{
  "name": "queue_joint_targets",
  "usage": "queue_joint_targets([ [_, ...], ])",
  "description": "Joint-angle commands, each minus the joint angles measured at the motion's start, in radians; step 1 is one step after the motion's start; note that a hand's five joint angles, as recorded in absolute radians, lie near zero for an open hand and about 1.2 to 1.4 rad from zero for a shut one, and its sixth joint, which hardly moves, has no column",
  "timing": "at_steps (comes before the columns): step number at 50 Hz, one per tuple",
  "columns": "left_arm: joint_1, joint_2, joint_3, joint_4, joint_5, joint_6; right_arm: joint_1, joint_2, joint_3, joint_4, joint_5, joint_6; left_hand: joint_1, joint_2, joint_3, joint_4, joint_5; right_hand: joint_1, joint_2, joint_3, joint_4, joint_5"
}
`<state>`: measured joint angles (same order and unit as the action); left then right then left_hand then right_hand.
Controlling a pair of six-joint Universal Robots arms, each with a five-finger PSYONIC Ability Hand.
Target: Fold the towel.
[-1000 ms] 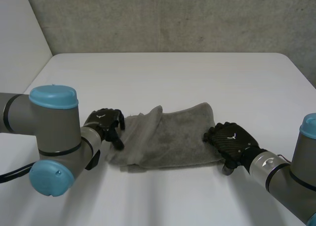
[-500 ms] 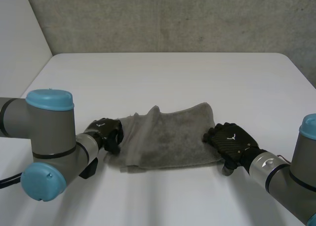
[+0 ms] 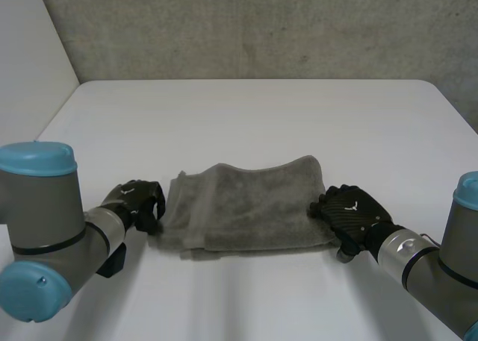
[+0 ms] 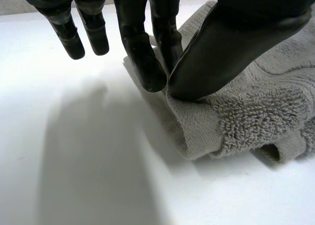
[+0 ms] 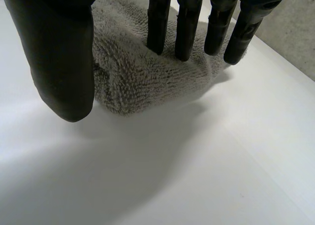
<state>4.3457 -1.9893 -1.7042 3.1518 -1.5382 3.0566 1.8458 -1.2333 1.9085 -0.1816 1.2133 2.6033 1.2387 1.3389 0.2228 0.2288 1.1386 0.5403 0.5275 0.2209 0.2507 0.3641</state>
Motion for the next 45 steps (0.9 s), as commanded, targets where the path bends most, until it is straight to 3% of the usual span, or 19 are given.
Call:
queue_joint_targets([
  [1,0.003,0.007,-0.025,0.01,0.001,-0.001,0.001,0.0,0.004,-0.004,0.002,-0.012,0.158,0.057,-0.048,-0.054,0.083,0.076,0.089,-0.046,-0.076,0.078],
  [20,-0.023,0.024,-0.08,0.001,0.0,-0.036,0.024,0.003,0.014,-0.056,0.068,-0.002,0.158,0.057,-0.048,-0.054,0.083,0.367,0.38,-0.046,-0.076,0.368],
  [28,-0.026,0.05,-0.092,0.002,0.0,-0.041,0.046,0.021,0.003,-0.065,0.092,-0.002,0.158,0.057,-0.048,-0.054,0.083,0.856,0.869,-0.046,-0.076,0.858],
  [29,-0.026,0.058,-0.092,0.002,0.003,-0.041,0.046,0.02,0.001,-0.065,0.095,-0.002,0.109,0.008,-0.048,-0.054,0.034,0.856,0.869,-0.046,-0.076,0.858],
  [30,-0.024,0.066,-0.092,0.002,0.006,-0.041,0.044,0.018,0.0,-0.062,0.097,-0.009,-0.22,-0.321,-0.048,-0.054,-0.295,0.856,0.869,-0.046,-0.076,0.858],
  [31,-0.024,0.066,-0.092,0.002,0.006,-0.041,0.044,0.018,0.0,-0.062,0.097,-0.009,-0.224,-0.324,-0.048,-0.054,-0.298,0.856,0.869,-0.046,-0.076,0.858],
  [32,-0.024,0.078,-0.092,0.002,0.006,-0.041,0.038,0.012,0.0,-0.056,0.094,-0.011,-0.666,-0.766,-0.048,-0.054,-0.74,0.856,0.869,-0.046,-0.076,0.858],
  [33,-0.024,0.078,-0.092,0.002,0.006,-0.041,0.033,0.005,0.0,-0.052,0.092,-0.014,-0.67,-0.77,-0.048,-0.054,-0.744,0.856,0.869,-0.046,-0.076,0.858],
  [34,-0.024,0.092,-0.091,0.004,0.003,-0.041,0.033,0.005,0.0,-0.052,0.092,-0.014,-0.964,-1.064,-0.048,-0.054,-1.038,0.856,0.869,-0.046,-0.076,0.858],
  [45,0.051,0.214,-0.077,0.013,0.003,-0.041,0.056,-0.092,-0.072,0.028,0.088,-0.15,-1.031,-1.131,-0.048,-0.054,-1.106,0.856,0.869,-0.046,-0.076,0.858],
])
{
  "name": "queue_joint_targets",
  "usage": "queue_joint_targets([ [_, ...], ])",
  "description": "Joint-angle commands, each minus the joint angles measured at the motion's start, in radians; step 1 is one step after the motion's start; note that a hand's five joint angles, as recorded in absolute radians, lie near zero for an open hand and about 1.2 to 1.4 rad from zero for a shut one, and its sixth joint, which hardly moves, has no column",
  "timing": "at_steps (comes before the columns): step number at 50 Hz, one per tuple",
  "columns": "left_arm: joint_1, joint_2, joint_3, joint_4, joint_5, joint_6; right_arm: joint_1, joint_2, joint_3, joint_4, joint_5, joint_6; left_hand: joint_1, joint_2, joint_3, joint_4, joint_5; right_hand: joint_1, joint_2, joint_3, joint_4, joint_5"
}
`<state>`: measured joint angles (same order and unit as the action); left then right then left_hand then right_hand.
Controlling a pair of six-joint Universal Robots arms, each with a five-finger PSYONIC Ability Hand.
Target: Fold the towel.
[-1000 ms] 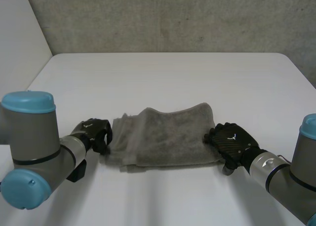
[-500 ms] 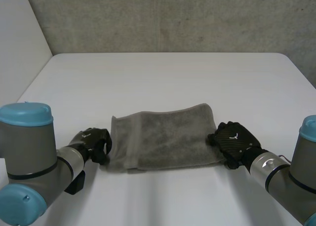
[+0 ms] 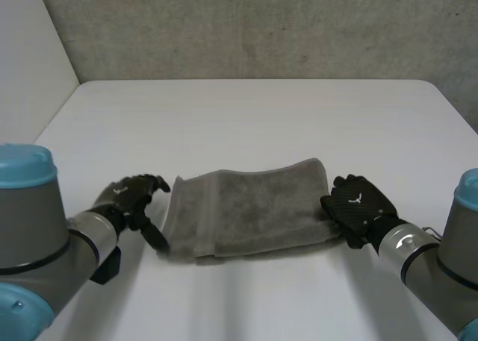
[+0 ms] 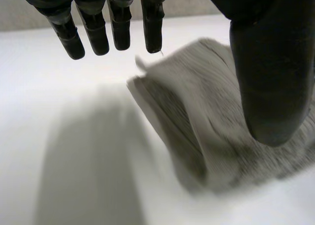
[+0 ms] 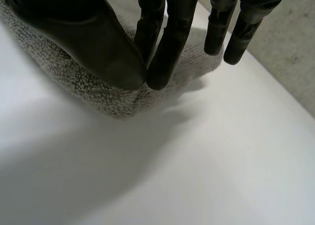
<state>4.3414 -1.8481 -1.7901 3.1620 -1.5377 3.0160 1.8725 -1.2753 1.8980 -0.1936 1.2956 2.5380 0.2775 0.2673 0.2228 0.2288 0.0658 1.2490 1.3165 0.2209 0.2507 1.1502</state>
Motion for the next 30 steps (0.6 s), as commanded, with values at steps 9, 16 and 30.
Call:
queue_joint_targets([
  [9,0.121,0.191,0.026,0.009,0.004,-0.005,0.244,-0.075,-0.272,0.042,-0.007,-0.159,-0.07,-0.06,-0.048,-0.054,-0.033,0.147,0.08,-0.046,-0.076,0.072],
  [16,0.145,0.228,0.017,0.05,0.004,-0.011,0.418,0.076,-0.43,0.037,-0.018,-0.189,-0.07,-0.06,-0.048,-0.054,-0.033,0.147,0.08,-0.046,-0.076,0.072],
  [30,0.168,0.224,0.011,0.064,0.007,-0.014,0.55,0.272,-0.533,0.034,0.028,-0.117,-0.073,-0.063,-0.048,-0.054,-0.036,-0.456,-0.524,-0.046,-0.076,-0.532],
])
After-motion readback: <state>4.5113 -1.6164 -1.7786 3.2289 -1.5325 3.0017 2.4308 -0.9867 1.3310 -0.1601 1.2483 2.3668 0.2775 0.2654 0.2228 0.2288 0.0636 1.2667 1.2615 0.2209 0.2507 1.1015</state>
